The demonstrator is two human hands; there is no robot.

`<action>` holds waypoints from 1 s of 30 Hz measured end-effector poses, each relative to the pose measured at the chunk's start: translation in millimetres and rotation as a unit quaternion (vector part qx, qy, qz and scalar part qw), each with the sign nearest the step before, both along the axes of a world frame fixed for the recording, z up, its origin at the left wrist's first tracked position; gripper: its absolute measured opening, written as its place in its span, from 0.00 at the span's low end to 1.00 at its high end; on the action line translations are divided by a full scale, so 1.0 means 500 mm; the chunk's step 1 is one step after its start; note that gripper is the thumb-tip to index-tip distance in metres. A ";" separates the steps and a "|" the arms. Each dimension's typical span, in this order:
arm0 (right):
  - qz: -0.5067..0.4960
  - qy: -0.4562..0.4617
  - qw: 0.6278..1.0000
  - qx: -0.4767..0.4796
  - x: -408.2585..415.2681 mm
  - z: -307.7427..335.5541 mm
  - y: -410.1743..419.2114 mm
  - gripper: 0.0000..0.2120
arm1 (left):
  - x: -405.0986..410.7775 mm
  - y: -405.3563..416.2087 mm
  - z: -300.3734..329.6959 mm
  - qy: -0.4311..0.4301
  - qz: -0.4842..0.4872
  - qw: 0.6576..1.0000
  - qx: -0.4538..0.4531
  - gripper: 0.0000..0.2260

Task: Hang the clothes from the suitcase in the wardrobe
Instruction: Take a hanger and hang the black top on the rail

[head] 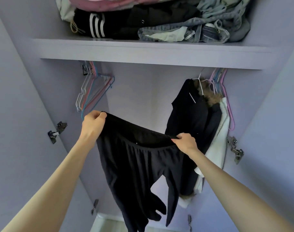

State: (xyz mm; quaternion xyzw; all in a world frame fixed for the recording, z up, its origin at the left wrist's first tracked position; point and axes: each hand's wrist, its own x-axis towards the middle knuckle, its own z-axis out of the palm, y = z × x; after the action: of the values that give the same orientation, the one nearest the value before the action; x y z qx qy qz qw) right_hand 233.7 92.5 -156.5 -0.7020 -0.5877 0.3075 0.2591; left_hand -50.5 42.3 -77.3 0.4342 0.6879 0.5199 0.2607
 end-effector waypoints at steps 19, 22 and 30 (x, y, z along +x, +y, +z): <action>0.211 0.119 0.953 -0.181 -0.294 0.058 0.246 0.27 | -0.313 0.180 -0.103 -0.004 0.033 0.995 -0.096 0.08; 0.234 0.083 0.957 -0.150 -0.354 0.038 0.279 0.16 | -0.326 0.186 -0.103 -0.008 0.028 0.996 -0.084 0.07; 0.258 0.043 0.951 -0.164 -0.491 0.007 0.337 0.23 | -0.348 0.179 -0.068 -0.016 0.051 0.998 -0.040 0.10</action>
State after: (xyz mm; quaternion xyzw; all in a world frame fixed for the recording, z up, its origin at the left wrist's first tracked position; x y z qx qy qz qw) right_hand -11.9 261.2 -153.1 -0.5455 -0.6784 0.4860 0.0773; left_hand -224.4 131.7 -111.3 0.3799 0.7250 0.5113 0.2620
